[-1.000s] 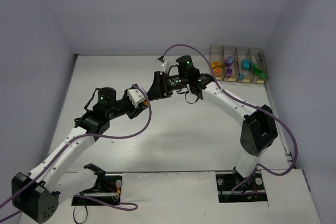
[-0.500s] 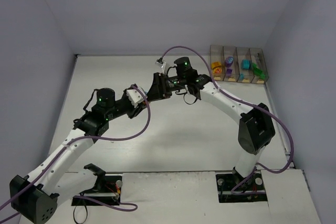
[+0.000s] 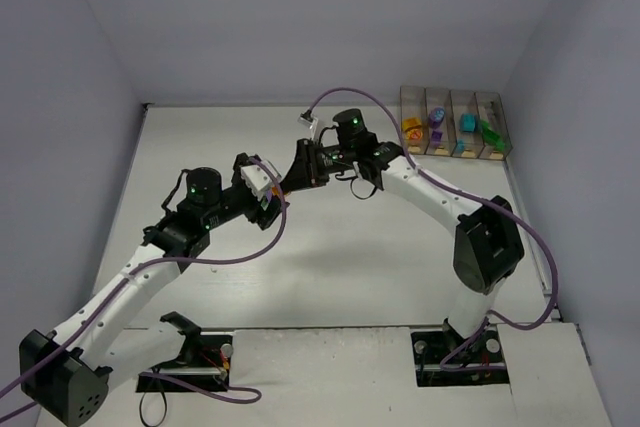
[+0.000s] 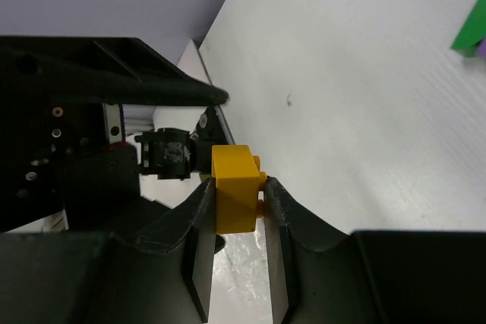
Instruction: Sort the legos into containers by color
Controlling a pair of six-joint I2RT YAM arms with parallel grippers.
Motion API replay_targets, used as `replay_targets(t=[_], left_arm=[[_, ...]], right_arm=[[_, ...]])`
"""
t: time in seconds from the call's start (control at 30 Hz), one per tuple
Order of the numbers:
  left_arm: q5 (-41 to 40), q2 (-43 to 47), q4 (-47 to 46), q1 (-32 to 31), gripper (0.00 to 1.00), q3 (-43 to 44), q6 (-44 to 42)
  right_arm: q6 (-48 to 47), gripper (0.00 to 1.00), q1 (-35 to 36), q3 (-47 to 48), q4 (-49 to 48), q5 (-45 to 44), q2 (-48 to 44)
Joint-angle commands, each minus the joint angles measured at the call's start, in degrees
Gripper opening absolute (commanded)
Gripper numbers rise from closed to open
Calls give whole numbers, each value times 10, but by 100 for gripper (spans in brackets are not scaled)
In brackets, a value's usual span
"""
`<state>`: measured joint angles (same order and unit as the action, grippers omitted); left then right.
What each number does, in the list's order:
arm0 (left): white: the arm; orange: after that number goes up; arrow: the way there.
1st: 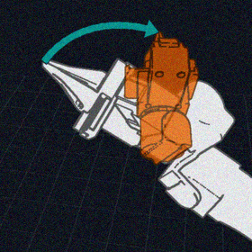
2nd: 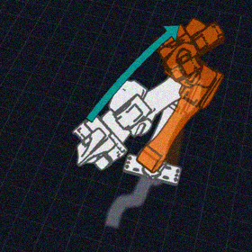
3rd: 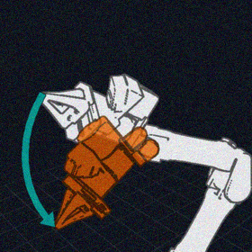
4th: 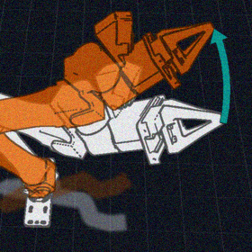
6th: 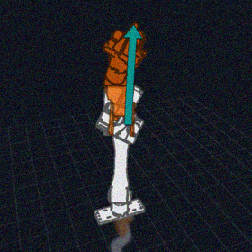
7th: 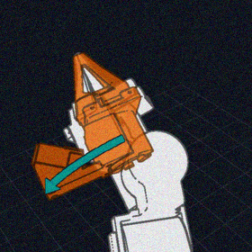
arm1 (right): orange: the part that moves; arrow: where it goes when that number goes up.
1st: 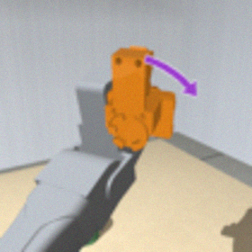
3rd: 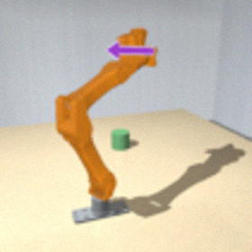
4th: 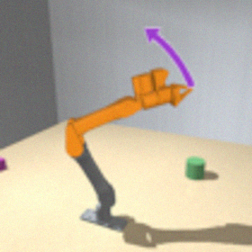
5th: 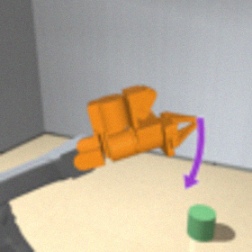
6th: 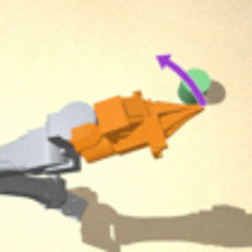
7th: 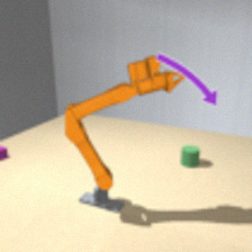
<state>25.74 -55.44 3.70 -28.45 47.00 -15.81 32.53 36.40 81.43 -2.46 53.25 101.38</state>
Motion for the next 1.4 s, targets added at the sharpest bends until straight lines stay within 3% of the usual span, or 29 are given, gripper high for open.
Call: replay_targets(t=[0.0, 0.13, 0.27, 0.3, 0.4, 0.53, 0.83, 0.93, 1.23, 1.37], left_arm=[[-38, -8, -72, -1, 75, 3, 68], [-74, -23, -66, -1, 80, 6, 150], [-106, -27, -42, 1, 80, 8, 242], [-112, -27, -36, 1, 80, 11, 272], [-140, -26, 27, 3, 80, 19, 317], [-177, -18, 80, 7, 80, 17, 361], [-210, -37, 111, 16, 80, 9, 417], [-218, -46, 119, 16, 80, 19, 417], [-234, -75, 133, 33, 80, 28, 439], [-232, -98, 133, 42, 80, 35, 453]], right_arm=[[-28, 0, -50, 0, -26, -23, -10], [-64, 0, -135, 12, -17, -79, -8], [-121, 0, -217, 37, -5, -220, 2], [-147, 0, -229, 40, -5, -305, 6], [-192, 0, -273, 61, -9, -425, 35], [-241, 0, -317, 111, -19, -478, 92], [-259, 3, -355, 261, -19, -490, 239], [-266, 9, -355, 302, -18, -467, 275], [-281, 63, -357, 319, -15, -430, 280], [-278, 65, -356, 285, -12, -423, 246]])
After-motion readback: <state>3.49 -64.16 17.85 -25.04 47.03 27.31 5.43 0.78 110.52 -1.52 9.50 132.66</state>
